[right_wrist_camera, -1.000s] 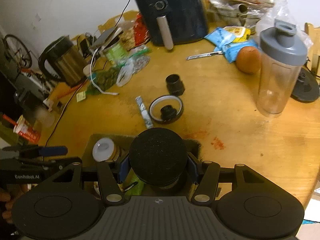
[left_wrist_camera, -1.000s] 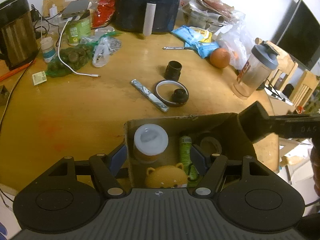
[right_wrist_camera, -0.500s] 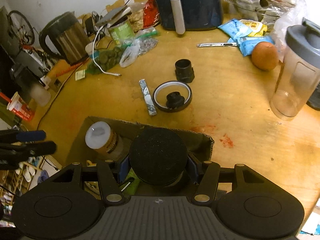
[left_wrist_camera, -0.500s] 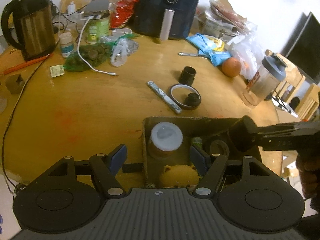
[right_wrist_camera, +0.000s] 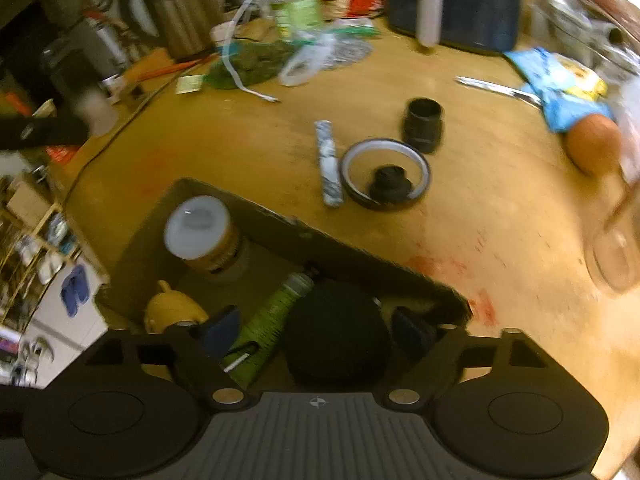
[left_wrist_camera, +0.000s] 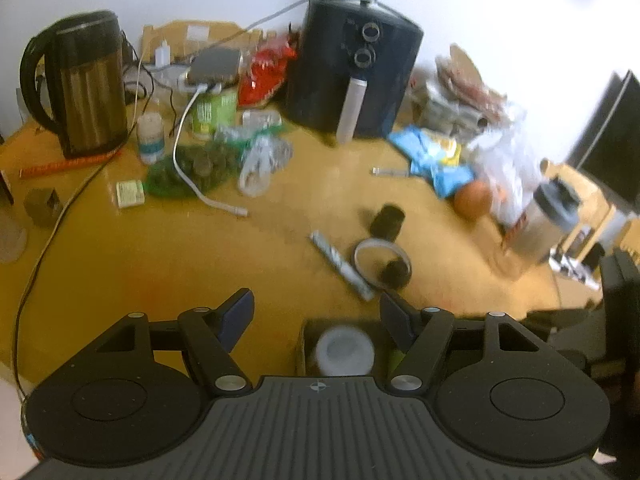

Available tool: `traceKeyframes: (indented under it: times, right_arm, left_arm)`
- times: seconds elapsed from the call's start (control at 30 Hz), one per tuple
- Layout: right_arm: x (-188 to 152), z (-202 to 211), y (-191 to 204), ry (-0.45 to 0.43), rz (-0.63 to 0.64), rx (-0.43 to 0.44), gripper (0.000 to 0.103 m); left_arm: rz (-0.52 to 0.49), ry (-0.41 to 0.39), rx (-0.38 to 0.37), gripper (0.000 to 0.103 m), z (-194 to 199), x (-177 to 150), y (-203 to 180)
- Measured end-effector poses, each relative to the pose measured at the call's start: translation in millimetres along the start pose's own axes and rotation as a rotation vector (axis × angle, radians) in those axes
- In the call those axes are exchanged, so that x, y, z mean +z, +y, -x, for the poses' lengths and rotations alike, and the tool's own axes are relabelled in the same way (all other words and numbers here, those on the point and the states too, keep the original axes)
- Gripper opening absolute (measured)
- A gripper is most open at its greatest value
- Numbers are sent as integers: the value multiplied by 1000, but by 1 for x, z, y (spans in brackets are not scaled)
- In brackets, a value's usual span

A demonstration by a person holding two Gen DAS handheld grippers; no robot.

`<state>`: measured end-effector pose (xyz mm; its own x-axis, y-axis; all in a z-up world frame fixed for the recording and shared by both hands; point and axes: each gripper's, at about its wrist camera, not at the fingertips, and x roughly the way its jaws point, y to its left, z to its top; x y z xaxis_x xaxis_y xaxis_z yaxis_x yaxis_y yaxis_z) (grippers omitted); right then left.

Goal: Organize objects

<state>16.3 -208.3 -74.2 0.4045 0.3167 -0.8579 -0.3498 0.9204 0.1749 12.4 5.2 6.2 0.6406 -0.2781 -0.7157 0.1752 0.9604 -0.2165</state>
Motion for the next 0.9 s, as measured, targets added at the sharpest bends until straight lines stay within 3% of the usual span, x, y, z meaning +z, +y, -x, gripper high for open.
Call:
traceKeyframes:
  times: [0.07,0.4,0.63,0.9]
  right_arm:
    - [6,3,2,0,32,15,94]
    - [23,22,20,-51,144,22,98]
    - [23,42,14,-127,53,44,103]
    - [23,54,-1,-172,-61,-80,103]
  left_arm:
    - [-3,-18,-5,69,-1,6,-2]
    - [-73,-61,-25,69,-1,22,-22]
    - [-127,-42,-35,69,-6,24,-30]
    - [-168,12,-73,69,-23,23,-31]
